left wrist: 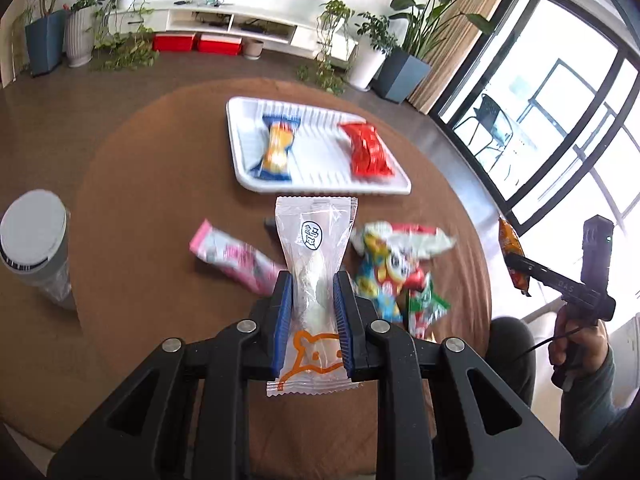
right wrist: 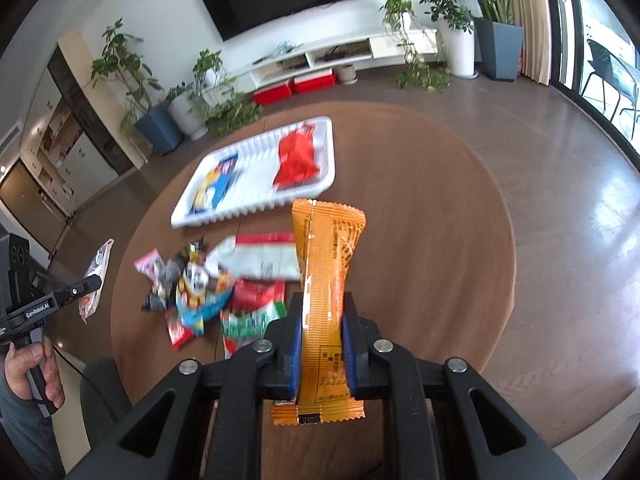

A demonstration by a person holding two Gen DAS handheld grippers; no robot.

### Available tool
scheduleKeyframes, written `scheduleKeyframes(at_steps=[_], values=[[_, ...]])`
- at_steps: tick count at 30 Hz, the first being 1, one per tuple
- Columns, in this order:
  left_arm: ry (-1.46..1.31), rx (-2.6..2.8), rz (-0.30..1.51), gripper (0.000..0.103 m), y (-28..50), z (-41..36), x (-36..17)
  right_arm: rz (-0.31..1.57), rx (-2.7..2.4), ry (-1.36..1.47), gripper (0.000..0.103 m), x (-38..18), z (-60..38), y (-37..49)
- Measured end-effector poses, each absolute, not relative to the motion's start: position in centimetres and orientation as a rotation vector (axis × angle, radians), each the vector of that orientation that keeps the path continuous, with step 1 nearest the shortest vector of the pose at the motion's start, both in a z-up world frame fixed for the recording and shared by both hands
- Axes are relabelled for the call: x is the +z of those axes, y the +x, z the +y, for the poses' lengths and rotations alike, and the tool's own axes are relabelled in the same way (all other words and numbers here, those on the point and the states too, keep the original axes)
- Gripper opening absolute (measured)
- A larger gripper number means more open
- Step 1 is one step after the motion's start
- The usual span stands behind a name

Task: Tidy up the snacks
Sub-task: 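Carry the bun packet with left tool while right tool carries the orange bar to the tray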

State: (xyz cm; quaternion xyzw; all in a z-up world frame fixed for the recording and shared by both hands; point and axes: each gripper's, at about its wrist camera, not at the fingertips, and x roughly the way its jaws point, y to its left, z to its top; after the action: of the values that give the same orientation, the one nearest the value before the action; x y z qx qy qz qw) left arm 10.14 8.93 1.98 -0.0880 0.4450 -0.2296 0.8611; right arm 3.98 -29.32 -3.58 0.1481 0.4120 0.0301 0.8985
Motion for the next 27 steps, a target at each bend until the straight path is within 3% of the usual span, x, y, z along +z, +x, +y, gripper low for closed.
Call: scheduleKeyframes(at_steps=[14,27], values=[[-0.190,-0.452,0.882,0.019,25.7,8.1,5.3,0.743,0.197,0.254,0.018,3.7,-27.4,17.0],[-0.089,-0.440,0.993,0.019,35.5,4.5,-1.0,0.921,0.266,0.169,0.018,-1.9,-20.4,29.8]])
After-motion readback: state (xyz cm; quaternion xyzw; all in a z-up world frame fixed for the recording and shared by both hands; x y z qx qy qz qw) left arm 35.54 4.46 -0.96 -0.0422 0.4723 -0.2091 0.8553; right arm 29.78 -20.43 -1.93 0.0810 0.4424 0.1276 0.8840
